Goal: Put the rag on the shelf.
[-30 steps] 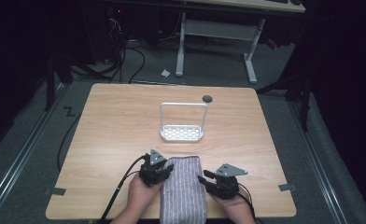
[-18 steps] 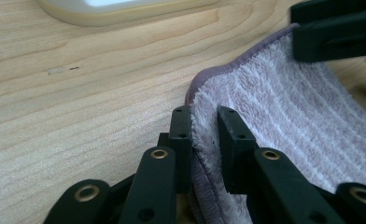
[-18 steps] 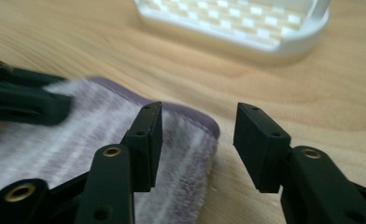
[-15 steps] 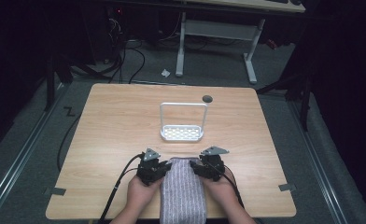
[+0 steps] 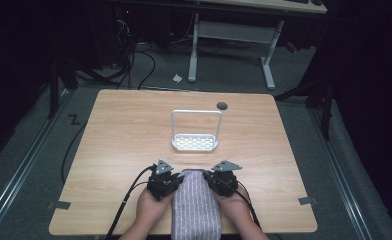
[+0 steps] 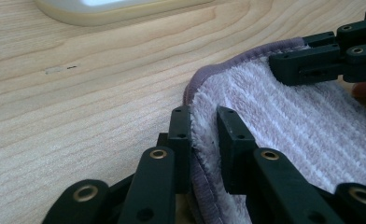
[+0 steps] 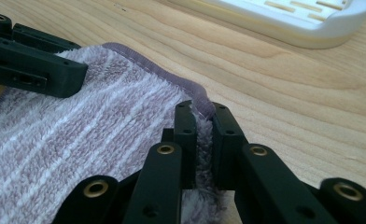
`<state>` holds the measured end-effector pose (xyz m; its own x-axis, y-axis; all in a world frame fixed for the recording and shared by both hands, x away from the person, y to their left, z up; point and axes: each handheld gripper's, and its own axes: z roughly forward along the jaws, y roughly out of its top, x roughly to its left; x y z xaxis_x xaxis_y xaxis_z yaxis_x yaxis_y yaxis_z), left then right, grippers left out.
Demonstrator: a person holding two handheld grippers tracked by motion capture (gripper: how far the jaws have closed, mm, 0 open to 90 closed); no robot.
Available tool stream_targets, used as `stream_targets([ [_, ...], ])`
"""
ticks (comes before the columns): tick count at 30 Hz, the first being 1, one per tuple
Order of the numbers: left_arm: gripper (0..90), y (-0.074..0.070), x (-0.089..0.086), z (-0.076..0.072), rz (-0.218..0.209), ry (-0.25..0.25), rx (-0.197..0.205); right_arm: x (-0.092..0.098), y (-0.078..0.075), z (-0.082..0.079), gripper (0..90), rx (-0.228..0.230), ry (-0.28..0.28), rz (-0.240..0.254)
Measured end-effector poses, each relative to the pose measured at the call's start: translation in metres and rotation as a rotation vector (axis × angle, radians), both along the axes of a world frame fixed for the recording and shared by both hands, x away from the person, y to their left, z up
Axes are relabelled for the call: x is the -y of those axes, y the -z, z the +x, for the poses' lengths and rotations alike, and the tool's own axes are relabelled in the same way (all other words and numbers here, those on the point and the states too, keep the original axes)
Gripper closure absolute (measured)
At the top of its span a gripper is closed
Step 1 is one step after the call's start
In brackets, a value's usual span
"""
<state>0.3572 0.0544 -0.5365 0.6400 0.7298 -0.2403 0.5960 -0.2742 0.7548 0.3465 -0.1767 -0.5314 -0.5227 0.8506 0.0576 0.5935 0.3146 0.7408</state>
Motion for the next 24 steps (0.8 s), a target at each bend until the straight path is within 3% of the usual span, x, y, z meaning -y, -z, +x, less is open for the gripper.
stream_targets([
  [2, 78.2, 0.0, -0.002, 0.001, -0.016, 0.009, -0.015, 0.002, -0.002, -0.004, 83.6, 0.027, -0.008, 0.002],
  [6, 78.7, 0.001, -0.005, 0.002, -0.051, 0.011, -0.039, 0.004, -0.004, -0.008, 83.5, 0.032, -0.016, 0.017],
  [15, 79.1, -0.004, -0.011, -0.008, -0.096, -0.011, 0.071, 0.001, -0.01, -0.016, 83.4, 0.083, -0.022, 0.038],
  [20, 79.2, -0.008, -0.015, -0.012, -0.118, -0.022, 0.095, 0.0, -0.018, -0.02, 83.4, 0.131, -0.025, 0.062],
  [24, 79.3, -0.02, -0.019, -0.017, -0.127, -0.044, 0.162, -0.005, -0.028, -0.022, 83.4, 0.186, -0.023, 0.086],
])
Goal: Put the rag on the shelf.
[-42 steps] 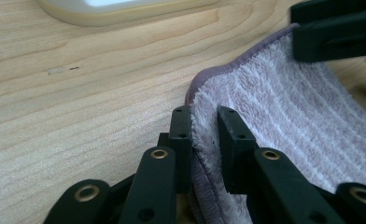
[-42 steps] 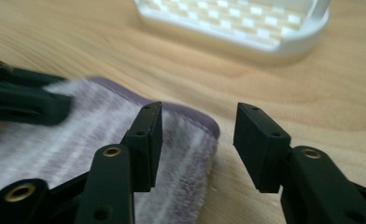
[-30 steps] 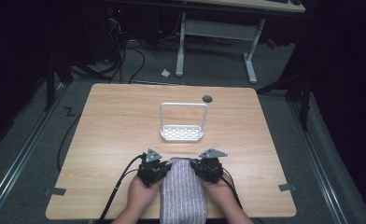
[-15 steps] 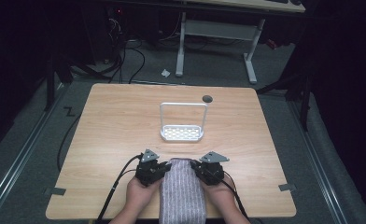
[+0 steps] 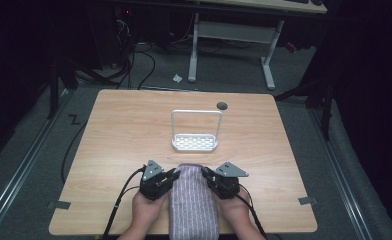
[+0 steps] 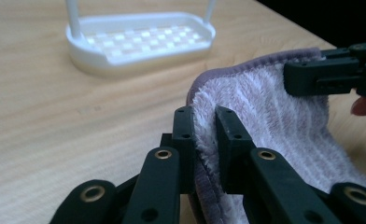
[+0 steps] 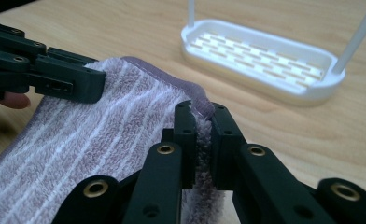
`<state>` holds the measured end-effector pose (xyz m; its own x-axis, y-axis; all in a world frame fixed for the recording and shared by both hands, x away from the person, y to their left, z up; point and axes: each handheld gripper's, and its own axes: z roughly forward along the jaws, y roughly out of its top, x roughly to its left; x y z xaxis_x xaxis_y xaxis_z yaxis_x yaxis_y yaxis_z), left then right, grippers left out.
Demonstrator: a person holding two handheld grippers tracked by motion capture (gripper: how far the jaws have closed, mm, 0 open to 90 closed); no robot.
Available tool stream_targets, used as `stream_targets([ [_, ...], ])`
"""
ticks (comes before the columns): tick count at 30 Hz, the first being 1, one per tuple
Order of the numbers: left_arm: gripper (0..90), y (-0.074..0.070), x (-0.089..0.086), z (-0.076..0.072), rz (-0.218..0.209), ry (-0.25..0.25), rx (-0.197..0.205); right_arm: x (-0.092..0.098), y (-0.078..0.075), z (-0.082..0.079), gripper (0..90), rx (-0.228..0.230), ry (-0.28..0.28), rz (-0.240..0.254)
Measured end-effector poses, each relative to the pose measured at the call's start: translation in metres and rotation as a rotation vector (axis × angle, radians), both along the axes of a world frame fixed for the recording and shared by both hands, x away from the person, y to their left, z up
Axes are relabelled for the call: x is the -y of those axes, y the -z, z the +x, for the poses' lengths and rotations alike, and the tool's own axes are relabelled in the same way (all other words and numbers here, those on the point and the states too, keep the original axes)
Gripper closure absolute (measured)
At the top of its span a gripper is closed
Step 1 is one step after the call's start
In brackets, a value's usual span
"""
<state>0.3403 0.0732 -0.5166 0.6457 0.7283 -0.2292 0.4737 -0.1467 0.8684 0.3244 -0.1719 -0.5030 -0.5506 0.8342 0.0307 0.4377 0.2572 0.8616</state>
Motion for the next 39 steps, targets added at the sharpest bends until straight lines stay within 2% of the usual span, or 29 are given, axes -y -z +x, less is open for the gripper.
stream_targets([
  [3, 79.2, -0.012, 0.001, -0.007, -0.006, -0.015, 0.065, -0.003, -0.004, -0.002, 83.4, 0.028, -0.001, 0.002],
  [9, 78.8, -0.024, 0.005, -0.006, -0.021, -0.008, 0.091, -0.001, -0.018, 0.001, 83.4, 0.05, -0.011, 0.014],
  [15, 78.9, -0.041, 0.005, -0.004, -0.034, -0.016, 0.119, 0.004, -0.034, 0.003, 83.2, 0.111, 0.005, 0.031],
  [17, 78.9, -0.051, 0.007, -0.005, -0.041, -0.019, 0.149, 0.005, -0.041, 0.004, 83.2, 0.137, 0.011, 0.043],
  [18, 78.9, -0.051, 0.007, -0.005, -0.041, -0.019, 0.149, 0.005, -0.041, 0.004, 83.2, 0.137, 0.011, 0.043],
  [22, 78.9, -0.064, 0.01, -0.003, -0.054, -0.029, 0.17, 0.007, -0.053, 0.004, 83.1, 0.188, 0.029, 0.065],
  [23, 78.9, -0.072, 0.011, -0.003, -0.059, -0.029, 0.189, 0.009, -0.059, 0.003, 83.1, 0.204, 0.038, 0.08],
  [24, 78.9, -0.072, 0.011, -0.003, -0.059, -0.029, 0.189, 0.01, -0.062, 0.003, 83.2, 0.216, 0.039, 0.081],
  [27, 79.0, -0.084, 0.013, -0.005, -0.056, -0.028, 0.225, 0.012, -0.07, 0.002, 83.2, 0.245, 0.044, 0.092],
  [28, 79.1, -0.091, 0.013, -0.006, -0.064, -0.028, 0.248, 0.012, -0.073, 0.002, 83.2, 0.247, 0.044, 0.096],
  [31, 79.2, -0.097, 0.014, -0.007, -0.072, -0.026, 0.267, 0.012, -0.08, 0.003, 83.2, 0.259, 0.045, 0.107],
  [32, 79.2, -0.1, 0.014, -0.007, -0.075, -0.025, 0.275, 0.013, -0.087, 0.003, 83.2, 0.276, 0.045, 0.112],
  [33, 79.2, -0.102, 0.014, -0.006, -0.081, -0.024, 0.277, 0.013, -0.087, 0.003, 83.2, 0.276, 0.045, 0.112],
  [34, 79.1, -0.105, 0.014, -0.006, -0.087, -0.024, 0.283, 0.014, -0.094, 0.001, 83.2, 0.291, 0.046, 0.119],
  [39, 79.2, -0.121, 0.015, -0.003, -0.106, -0.012, 0.314, 0.015, -0.11, 0.0, 83.2, 0.329, 0.051, 0.124],
])
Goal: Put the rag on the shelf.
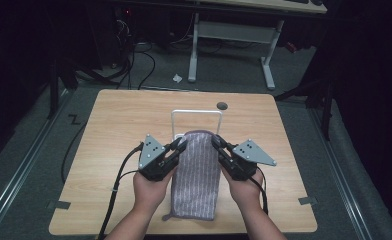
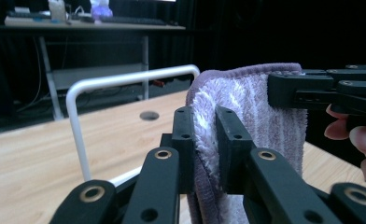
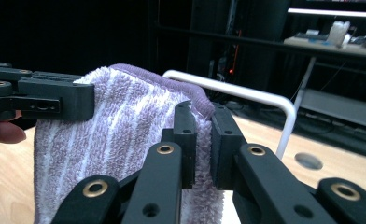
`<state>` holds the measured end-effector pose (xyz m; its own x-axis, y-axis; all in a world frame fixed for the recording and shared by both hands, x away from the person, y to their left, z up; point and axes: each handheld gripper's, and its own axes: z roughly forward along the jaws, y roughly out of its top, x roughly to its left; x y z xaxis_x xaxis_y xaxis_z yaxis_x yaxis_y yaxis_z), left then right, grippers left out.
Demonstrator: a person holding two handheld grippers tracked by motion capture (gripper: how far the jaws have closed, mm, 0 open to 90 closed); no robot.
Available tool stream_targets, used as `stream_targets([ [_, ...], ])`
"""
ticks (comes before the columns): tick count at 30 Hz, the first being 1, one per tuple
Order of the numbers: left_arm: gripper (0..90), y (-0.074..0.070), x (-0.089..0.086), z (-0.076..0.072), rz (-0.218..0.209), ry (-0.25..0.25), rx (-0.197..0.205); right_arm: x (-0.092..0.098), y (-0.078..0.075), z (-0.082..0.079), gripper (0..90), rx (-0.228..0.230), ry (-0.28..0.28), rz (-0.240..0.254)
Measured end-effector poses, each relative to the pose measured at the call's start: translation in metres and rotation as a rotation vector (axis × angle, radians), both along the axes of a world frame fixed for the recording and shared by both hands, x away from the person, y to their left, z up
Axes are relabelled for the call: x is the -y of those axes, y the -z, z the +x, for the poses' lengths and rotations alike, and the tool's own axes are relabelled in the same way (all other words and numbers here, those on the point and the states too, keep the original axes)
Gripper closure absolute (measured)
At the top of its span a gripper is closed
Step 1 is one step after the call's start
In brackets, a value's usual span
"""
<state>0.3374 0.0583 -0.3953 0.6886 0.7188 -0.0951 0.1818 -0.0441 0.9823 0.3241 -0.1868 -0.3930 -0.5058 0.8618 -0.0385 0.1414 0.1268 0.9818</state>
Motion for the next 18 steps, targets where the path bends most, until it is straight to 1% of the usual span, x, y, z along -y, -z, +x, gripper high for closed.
stream_targets([
  [1, 79.3, -0.003, 0.0, 0.001, -0.012, 0.006, 0.001, 0.0, -0.003, 0.001, 83.3, 0.006, 0.002, 0.001],
  [3, 79.4, -0.006, -0.001, 0.001, -0.017, 0.008, 0.004, 0.0, -0.006, 0.001, 83.3, 0.011, 0.002, -0.001],
  [4, 79.4, -0.008, -0.001, 0.001, -0.021, 0.005, 0.015, -0.001, -0.012, 0.003, 83.3, 0.024, 0.005, -0.001],
  [5, 79.4, -0.01, -0.001, 0.002, -0.019, 0.002, 0.026, -0.002, -0.015, 0.004, 83.3, 0.028, 0.006, 0.002],
  [6, 79.4, -0.012, -0.002, 0.002, -0.019, 0.0, 0.033, -0.002, -0.015, 0.004, 83.3, 0.028, 0.006, 0.002],
  [7, 79.4, -0.015, -0.004, 0.004, -0.026, -0.005, 0.041, -0.003, -0.021, 0.004, 83.3, 0.042, 0.007, -0.001],
  [9, 79.4, -0.017, -0.005, 0.005, -0.029, -0.007, 0.046, -0.004, -0.024, 0.004, 83.3, 0.048, 0.008, -0.001],
  [10, 79.4, -0.018, -0.006, 0.006, -0.033, -0.009, 0.05, -0.005, -0.029, 0.004, 83.3, 0.064, 0.009, -0.002],
  [11, 79.4, -0.02, -0.007, 0.006, -0.039, -0.007, 0.053, -0.005, -0.029, 0.004, 83.3, 0.064, 0.009, -0.002],
  [14, 79.5, -0.029, -0.007, 0.007, -0.036, -0.003, 0.082, -0.006, -0.036, 0.005, 83.4, 0.076, 0.01, 0.002],
  [16, 79.6, -0.035, -0.006, 0.009, -0.038, 0.0, 0.1, -0.006, -0.043, 0.008, 83.6, 0.077, 0.005, 0.016],
  [18, 79.6, -0.042, -0.006, 0.014, -0.027, -0.001, 0.124, -0.006, -0.048, 0.01, 83.6, 0.079, 0.006, 0.024],
])
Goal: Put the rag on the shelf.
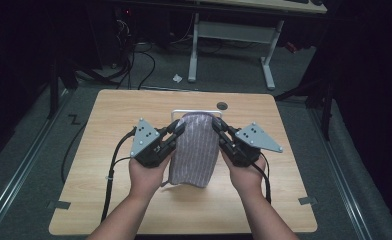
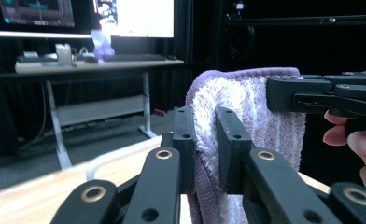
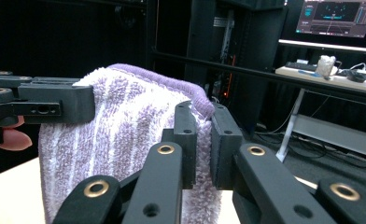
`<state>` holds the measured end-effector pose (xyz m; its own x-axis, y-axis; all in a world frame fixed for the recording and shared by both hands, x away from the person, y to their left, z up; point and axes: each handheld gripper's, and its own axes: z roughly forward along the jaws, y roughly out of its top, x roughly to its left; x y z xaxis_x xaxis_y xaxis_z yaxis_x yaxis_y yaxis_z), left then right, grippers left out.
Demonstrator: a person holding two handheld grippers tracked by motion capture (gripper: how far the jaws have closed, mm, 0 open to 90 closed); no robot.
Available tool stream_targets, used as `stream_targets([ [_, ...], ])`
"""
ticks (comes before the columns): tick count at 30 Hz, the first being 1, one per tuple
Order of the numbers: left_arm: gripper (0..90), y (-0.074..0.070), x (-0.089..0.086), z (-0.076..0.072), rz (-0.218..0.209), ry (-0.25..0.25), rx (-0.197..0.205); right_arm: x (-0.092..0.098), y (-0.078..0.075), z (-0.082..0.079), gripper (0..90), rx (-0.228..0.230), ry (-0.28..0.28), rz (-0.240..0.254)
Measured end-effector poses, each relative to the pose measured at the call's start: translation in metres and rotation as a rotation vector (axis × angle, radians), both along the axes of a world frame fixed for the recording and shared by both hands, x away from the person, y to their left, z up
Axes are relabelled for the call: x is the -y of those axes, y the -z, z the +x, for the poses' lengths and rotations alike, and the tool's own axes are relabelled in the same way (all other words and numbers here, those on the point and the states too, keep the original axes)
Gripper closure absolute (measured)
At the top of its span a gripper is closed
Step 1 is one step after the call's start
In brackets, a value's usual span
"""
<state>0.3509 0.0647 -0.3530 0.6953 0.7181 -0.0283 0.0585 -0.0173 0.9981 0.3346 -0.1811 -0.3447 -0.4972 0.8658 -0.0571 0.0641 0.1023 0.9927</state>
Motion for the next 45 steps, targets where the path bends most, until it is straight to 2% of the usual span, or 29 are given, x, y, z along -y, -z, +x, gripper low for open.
stream_targets([
  [5, 79.6, -0.005, 0.001, 0.008, 0.018, -0.013, 0.016, 0.001, -0.008, 0.005, 83.6, 0.008, 0.009, 0.004],
  [7, 79.6, -0.007, 0.002, 0.013, 0.019, -0.016, 0.009, 0.002, -0.012, 0.008, 83.6, 0.007, 0.013, 0.003],
  [11, 79.5, -0.009, 0.001, 0.021, 0.002, -0.027, 0.002, 0.003, -0.019, 0.015, 83.6, 0.017, 0.024, 0.005],
  [18, 79.5, -0.018, 0.003, 0.036, 0.013, -0.028, 0.03, 0.002, -0.025, 0.026, 83.5, 0.039, 0.051, 0.023],
  [21, 79.5, -0.023, 0.005, 0.044, 0.033, -0.03, 0.042, 0.003, -0.031, 0.039, 83.5, 0.047, 0.069, 0.028],
  [24, 79.7, -0.029, 0.007, 0.053, 0.053, -0.006, 0.06, 0.003, -0.034, 0.047, 83.5, 0.05, 0.078, 0.031],
  [25, 79.8, -0.03, 0.007, 0.056, 0.063, -0.014, 0.058, 0.005, -0.036, 0.057, 83.5, 0.045, 0.076, 0.035],
  [26, 79.8, -0.031, 0.007, 0.06, 0.062, -0.015, 0.056, 0.005, -0.036, 0.057, 83.5, 0.045, 0.076, 0.035],
  [27, 79.7, -0.032, 0.007, 0.064, 0.059, -0.016, 0.054, 0.006, -0.038, 0.065, 83.5, 0.04, 0.074, 0.038],
  [28, 79.7, -0.032, 0.007, 0.067, 0.063, -0.022, 0.053, 0.006, -0.038, 0.065, 83.5, 0.04, 0.074, 0.038],
  [30, 79.6, -0.032, 0.009, 0.075, 0.079, -0.03, 0.053, 0.006, -0.038, 0.075, 83.5, 0.031, 0.08, 0.049],
  [31, 79.6, -0.031, 0.009, 0.078, 0.071, -0.029, 0.041, 0.006, -0.038, 0.075, 83.5, 0.031, 0.08, 0.049],
  [33, 79.5, -0.03, 0.008, 0.085, 0.061, -0.027, 0.028, 0.006, -0.036, 0.085, 83.4, 0.015, 0.078, 0.063],
  [36, 79.5, -0.032, 0.006, 0.093, 0.059, -0.031, 0.037, 0.005, -0.035, 0.093, 83.4, 0.006, 0.076, 0.071],
  [38, 79.4, -0.033, 0.007, 0.096, 0.079, -0.043, 0.048, 0.006, -0.035, 0.096, 83.4, 0.001, 0.075, 0.077],
  [40, 79.3, -0.035, 0.009, 0.099, 0.133, -0.053, 0.065, 0.007, -0.038, 0.102, 83.4, -0.021, 0.065, 0.099],
  [45, 79.2, -0.044, 0.01, 0.112, 0.131, -0.06, 0.055, 0.006, -0.045, 0.117, 83.4, -0.01, 0.072, 0.083],
])
